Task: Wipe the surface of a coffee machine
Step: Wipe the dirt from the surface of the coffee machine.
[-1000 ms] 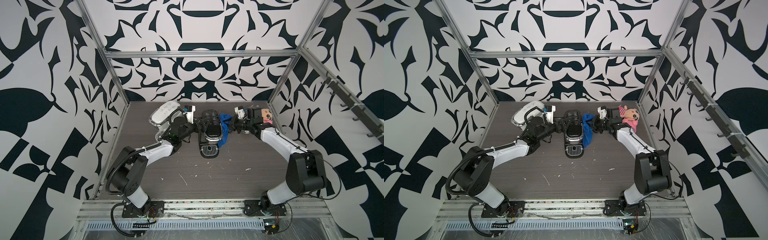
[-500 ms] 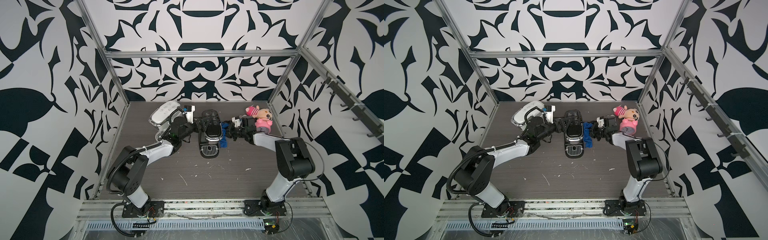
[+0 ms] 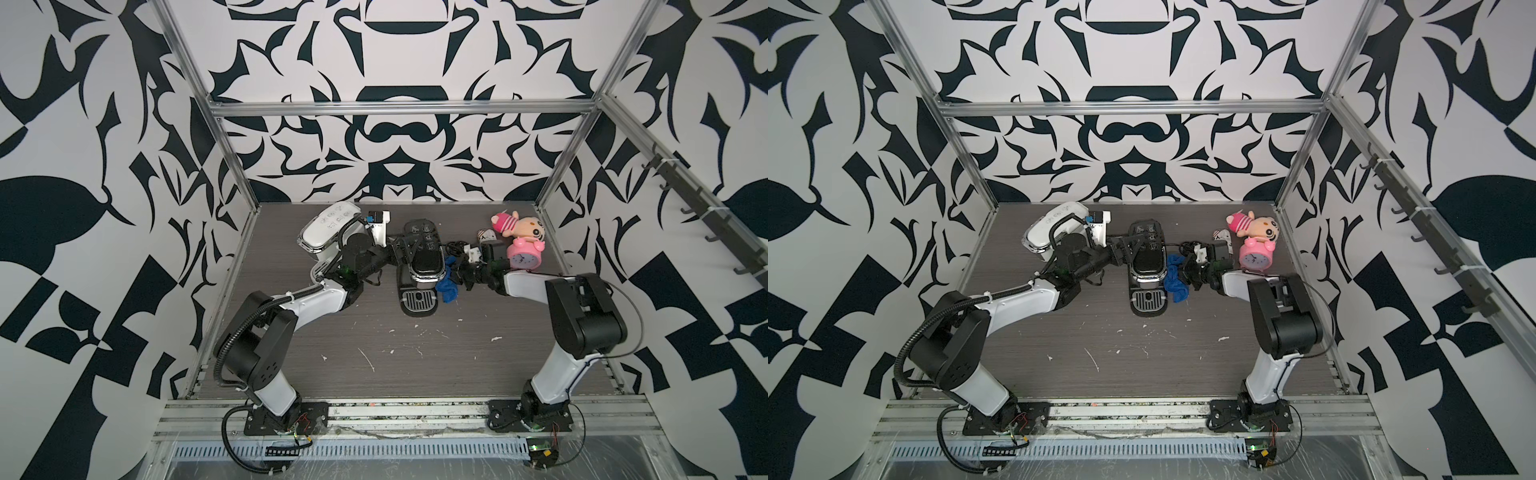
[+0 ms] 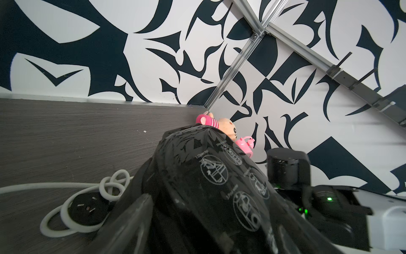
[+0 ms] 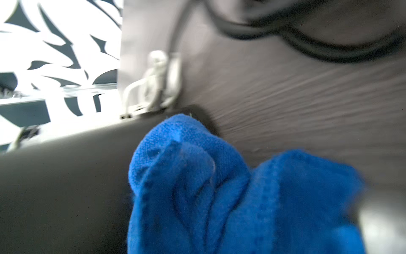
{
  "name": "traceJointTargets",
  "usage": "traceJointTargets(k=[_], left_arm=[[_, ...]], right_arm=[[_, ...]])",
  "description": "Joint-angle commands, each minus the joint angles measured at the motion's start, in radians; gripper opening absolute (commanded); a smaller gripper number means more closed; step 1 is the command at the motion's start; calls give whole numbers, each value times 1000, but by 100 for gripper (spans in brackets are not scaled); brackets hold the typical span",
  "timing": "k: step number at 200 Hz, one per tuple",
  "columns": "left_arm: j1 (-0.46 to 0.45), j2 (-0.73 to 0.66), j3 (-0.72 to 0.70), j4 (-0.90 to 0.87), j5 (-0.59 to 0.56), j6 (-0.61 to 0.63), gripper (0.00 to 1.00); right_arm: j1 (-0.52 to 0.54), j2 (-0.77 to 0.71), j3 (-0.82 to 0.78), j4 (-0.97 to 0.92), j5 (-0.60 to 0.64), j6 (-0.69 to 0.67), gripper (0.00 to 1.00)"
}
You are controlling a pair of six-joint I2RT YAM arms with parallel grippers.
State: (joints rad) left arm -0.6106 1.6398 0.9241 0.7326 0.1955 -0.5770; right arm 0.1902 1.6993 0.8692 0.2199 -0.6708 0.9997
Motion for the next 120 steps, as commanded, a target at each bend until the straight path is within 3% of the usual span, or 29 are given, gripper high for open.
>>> traceJointTargets(k=[1,36,67,120], left_arm=[[3,32,-27,-45,1,11,86],[3,41,-31,-31,3,0,86],[3,46,-35,-30,16,-7,86],[3,46,-21,-45,17,3,86]], right_arm=[[29,-142,72,-102,19,-81,0],[41,-139,32,-141,47,-104,0],[63,-96,-42,-41,30,-50,0],[89,-67,-1,-59,22,-60,0]])
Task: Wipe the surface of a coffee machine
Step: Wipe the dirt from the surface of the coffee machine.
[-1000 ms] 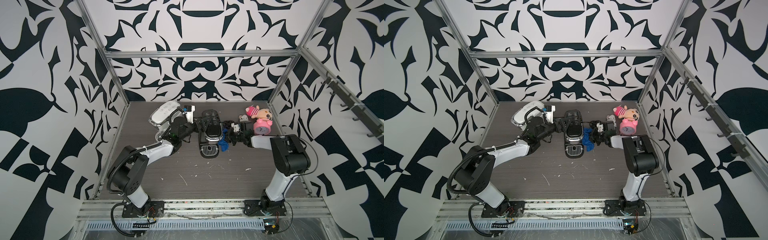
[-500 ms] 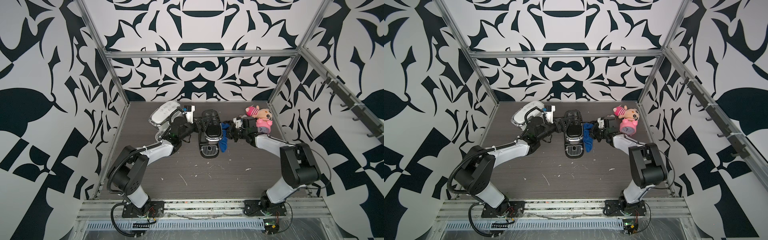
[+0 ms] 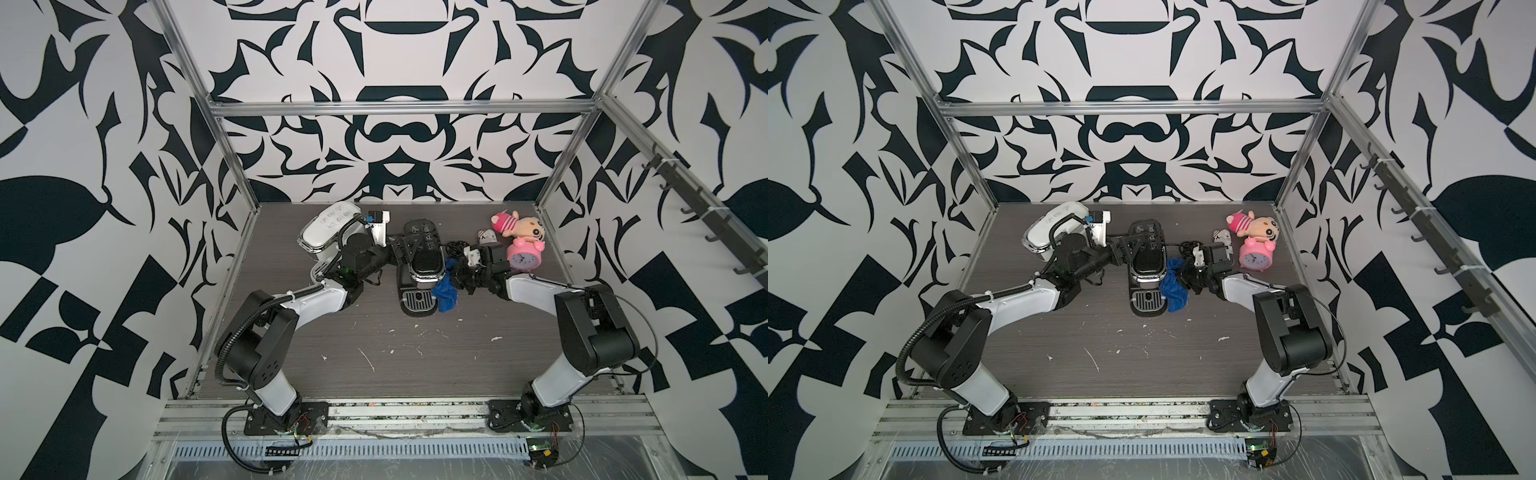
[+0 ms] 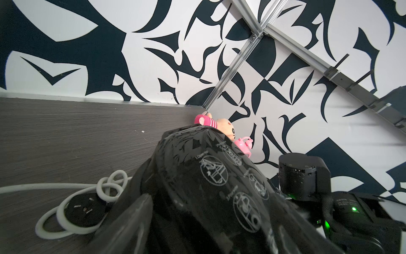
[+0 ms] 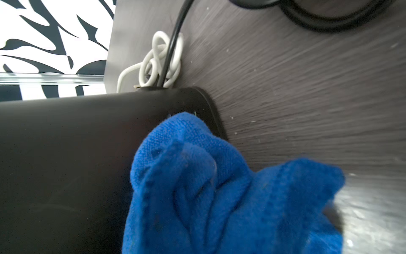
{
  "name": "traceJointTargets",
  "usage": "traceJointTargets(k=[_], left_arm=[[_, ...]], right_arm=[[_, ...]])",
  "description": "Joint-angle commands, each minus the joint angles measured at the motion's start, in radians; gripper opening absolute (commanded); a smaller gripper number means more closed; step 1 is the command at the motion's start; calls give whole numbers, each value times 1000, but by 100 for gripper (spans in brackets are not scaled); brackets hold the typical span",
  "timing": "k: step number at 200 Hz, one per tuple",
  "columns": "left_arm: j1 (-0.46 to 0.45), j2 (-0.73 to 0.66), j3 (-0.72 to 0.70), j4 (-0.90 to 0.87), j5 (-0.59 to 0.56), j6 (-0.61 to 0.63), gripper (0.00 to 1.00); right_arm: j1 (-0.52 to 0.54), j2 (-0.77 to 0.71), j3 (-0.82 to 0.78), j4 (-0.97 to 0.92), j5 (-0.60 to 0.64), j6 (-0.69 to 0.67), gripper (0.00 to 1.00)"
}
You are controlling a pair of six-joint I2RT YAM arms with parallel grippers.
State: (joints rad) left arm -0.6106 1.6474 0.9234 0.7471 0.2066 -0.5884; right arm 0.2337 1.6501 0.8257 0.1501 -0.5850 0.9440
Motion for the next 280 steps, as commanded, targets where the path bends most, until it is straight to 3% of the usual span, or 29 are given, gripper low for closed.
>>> traceJointTargets(k=[1,280], left_arm=[[3,38,-20,-59,5,15,86],[4,40,-28,-43,11,11,86]], right_arm=[[45,-18,43,9,-64,-6,0],[59,-33,66,-31,-64,-22,0]])
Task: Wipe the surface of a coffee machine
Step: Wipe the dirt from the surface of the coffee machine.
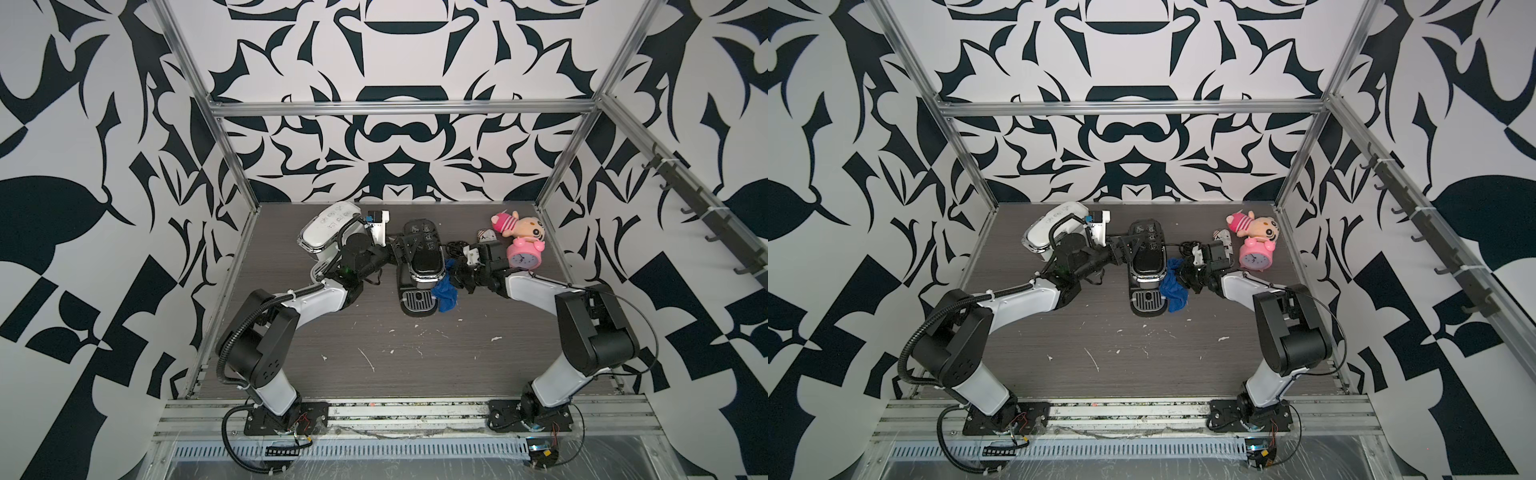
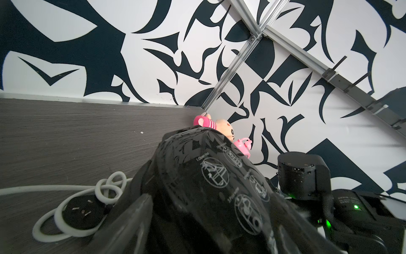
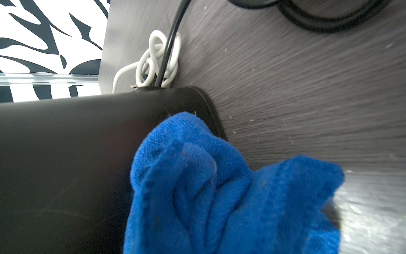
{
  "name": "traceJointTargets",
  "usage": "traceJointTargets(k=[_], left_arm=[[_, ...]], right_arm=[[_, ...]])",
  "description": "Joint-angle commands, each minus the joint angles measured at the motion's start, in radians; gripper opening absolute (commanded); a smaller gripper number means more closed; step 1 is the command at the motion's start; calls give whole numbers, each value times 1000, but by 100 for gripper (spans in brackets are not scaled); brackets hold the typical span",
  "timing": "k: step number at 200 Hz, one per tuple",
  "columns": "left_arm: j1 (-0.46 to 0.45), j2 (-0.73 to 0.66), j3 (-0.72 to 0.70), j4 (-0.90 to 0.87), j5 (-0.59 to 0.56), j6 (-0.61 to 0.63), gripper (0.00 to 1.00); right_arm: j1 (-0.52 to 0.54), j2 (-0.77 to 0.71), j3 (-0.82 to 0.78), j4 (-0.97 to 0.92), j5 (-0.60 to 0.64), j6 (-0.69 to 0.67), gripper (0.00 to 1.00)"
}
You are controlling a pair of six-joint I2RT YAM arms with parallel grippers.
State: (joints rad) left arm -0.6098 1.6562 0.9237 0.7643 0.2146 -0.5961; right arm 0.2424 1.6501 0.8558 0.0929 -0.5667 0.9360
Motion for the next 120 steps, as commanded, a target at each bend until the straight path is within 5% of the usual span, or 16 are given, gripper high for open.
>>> traceJointTargets(k=[1,120], left_arm=[[3,31,-28,-59,3,18,86],[3,36,-33,-48,7,14,86]], right_arm=[[50,-32,36,26,-83,-14,0],[72,-10,64,22,-83,-10,0]])
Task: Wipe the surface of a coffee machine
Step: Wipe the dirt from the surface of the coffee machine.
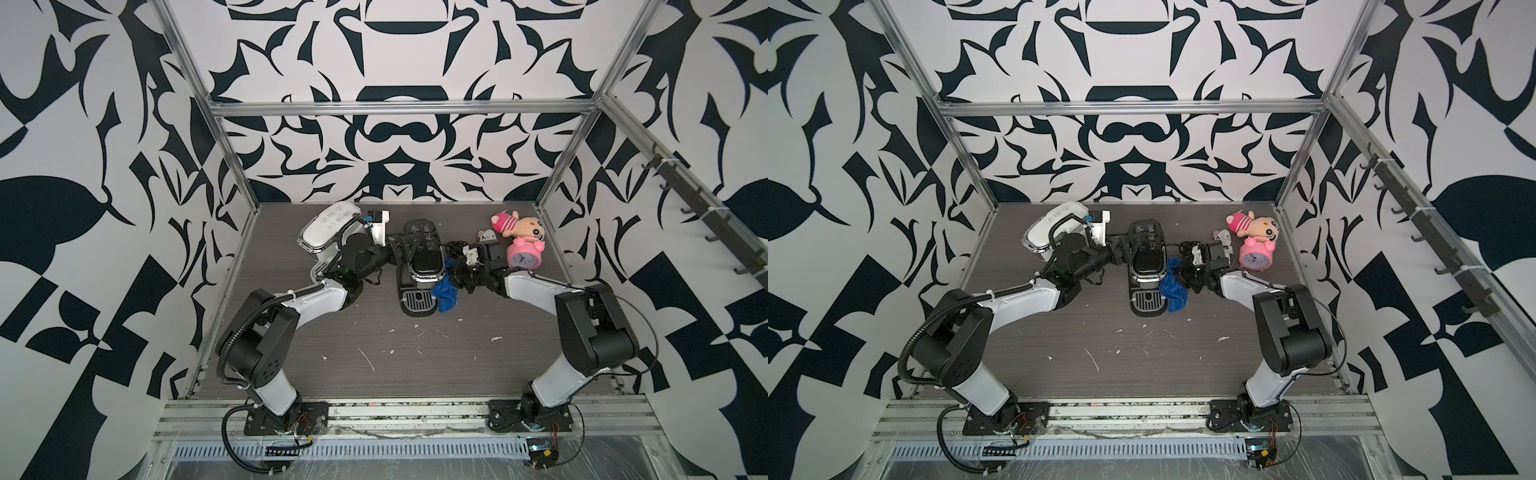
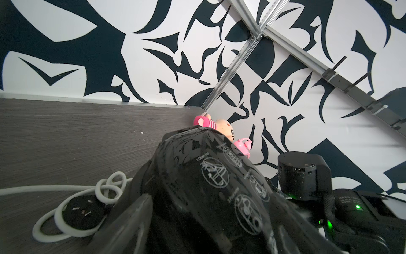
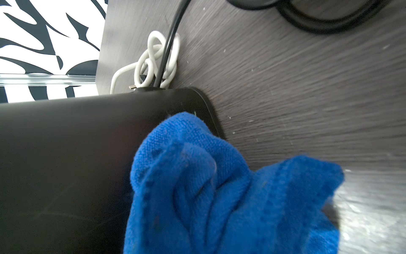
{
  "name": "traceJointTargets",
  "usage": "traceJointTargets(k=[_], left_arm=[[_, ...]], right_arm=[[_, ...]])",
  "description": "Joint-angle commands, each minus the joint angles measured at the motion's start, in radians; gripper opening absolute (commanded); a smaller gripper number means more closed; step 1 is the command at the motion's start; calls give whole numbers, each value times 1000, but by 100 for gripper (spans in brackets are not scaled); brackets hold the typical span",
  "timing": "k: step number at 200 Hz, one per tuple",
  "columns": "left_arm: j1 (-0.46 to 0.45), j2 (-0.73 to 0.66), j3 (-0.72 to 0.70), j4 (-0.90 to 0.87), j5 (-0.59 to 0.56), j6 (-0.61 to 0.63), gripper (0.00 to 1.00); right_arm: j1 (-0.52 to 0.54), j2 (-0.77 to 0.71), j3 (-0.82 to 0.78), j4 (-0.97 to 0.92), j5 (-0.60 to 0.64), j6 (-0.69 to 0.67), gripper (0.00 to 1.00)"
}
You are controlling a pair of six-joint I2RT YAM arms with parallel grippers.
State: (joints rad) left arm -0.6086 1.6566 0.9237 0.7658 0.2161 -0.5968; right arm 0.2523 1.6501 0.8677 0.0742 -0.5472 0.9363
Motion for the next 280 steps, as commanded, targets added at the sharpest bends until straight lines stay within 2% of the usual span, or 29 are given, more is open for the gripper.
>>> traceJointTargets(k=[1,42,105,172,209,217,229,280], left_arm=[[2,36,-33,-49,5,15,86],[4,26,-25,-62,7,19,86],[10,18,-30,-71,9,20,86],[13,12,-37,-72,10,16,86],[12,20,-43,-61,12,-2,86],[13,22,-44,-55,15,-6,82],[13,27,-49,-45,13,-11,82],[13,33,-54,-30,20,-18,82]], right_arm=[[62,-10,53,39,-101,-11,0],[62,4,57,25,-78,-28,0],[51,143,54,68,-91,-24,0],[51,14,163,-15,-93,-26,0],[56,-65,156,-2,-63,-22,0],[54,-67,145,-1,-41,-31,0],[54,-46,130,7,-29,-36,0],[54,218,115,107,-108,-6,0]])
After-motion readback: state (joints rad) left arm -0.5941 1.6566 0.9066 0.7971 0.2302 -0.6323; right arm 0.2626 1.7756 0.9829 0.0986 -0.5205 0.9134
